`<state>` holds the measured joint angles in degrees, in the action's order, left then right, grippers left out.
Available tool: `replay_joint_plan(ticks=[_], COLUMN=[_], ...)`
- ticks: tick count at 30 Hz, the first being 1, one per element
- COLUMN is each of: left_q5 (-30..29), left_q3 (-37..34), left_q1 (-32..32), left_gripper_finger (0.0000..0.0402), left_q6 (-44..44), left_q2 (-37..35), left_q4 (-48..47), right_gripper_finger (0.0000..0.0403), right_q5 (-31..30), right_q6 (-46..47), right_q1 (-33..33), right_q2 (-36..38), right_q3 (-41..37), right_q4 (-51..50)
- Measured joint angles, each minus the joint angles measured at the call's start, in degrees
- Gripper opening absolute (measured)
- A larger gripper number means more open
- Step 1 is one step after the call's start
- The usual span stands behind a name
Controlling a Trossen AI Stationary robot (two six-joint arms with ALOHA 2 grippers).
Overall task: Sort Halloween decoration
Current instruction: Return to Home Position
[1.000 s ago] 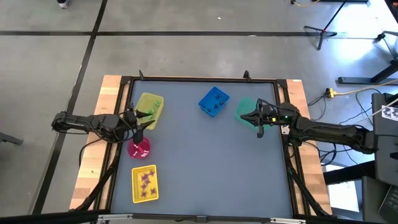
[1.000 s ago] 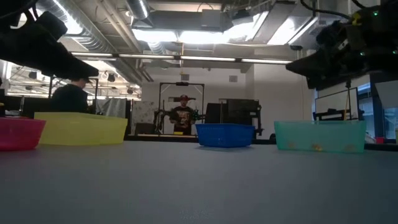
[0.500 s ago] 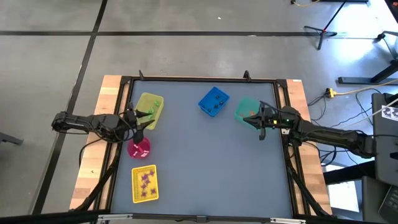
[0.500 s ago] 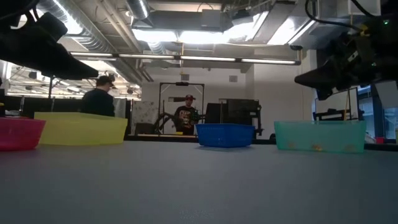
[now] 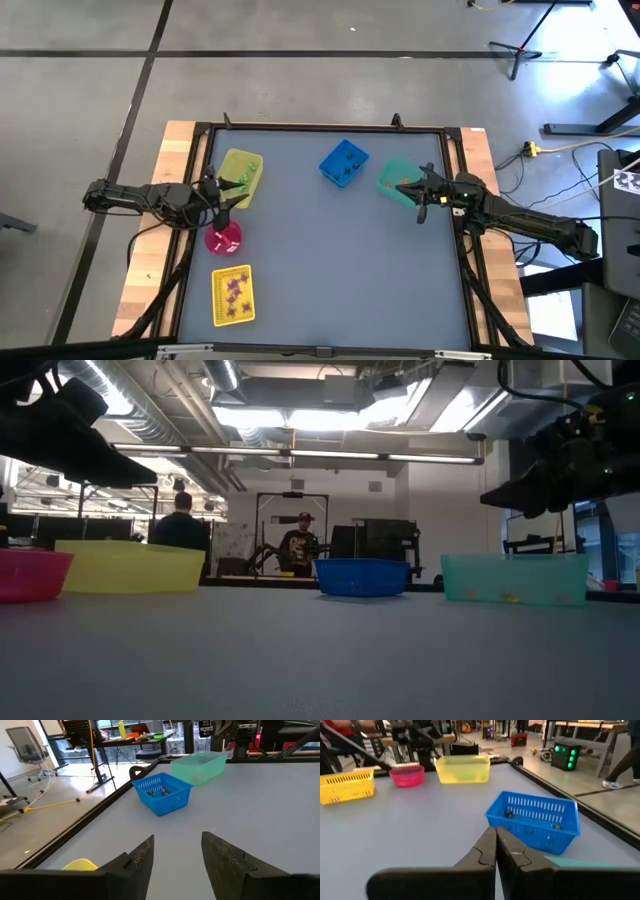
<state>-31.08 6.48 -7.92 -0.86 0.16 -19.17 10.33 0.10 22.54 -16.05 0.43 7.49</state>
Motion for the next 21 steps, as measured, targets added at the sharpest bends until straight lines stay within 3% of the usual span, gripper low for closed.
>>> replay_joint_plan(ticks=[12, 17, 21], left_q5=[0.24, 2.19, 7.44], left_q3=[-0.22, -0.83, -1.72], left_q1=[0.04, 0.04, 0.04], left_gripper_finger=[0.0151, 0.0151, 0.0151], left_q6=[-0.5, -0.1, 2.64], left_q2=[-0.01, -0.01, -0.01], left_q4=[-0.66, 2.94, 7.48], right_gripper_finger=[0.0005, 0.0005, 0.0005], right_q5=[-10.77, -10.1, -9.86], right_q6=[-1.22, -0.52, -0.5], right_q1=[0.01, -0.01, -0.01], right_q2=[-0.7, -0.7, -0.7], right_q3=[0.0, 0.02, 0.02], right_q4=[-6.4, -6.51, -6.56])
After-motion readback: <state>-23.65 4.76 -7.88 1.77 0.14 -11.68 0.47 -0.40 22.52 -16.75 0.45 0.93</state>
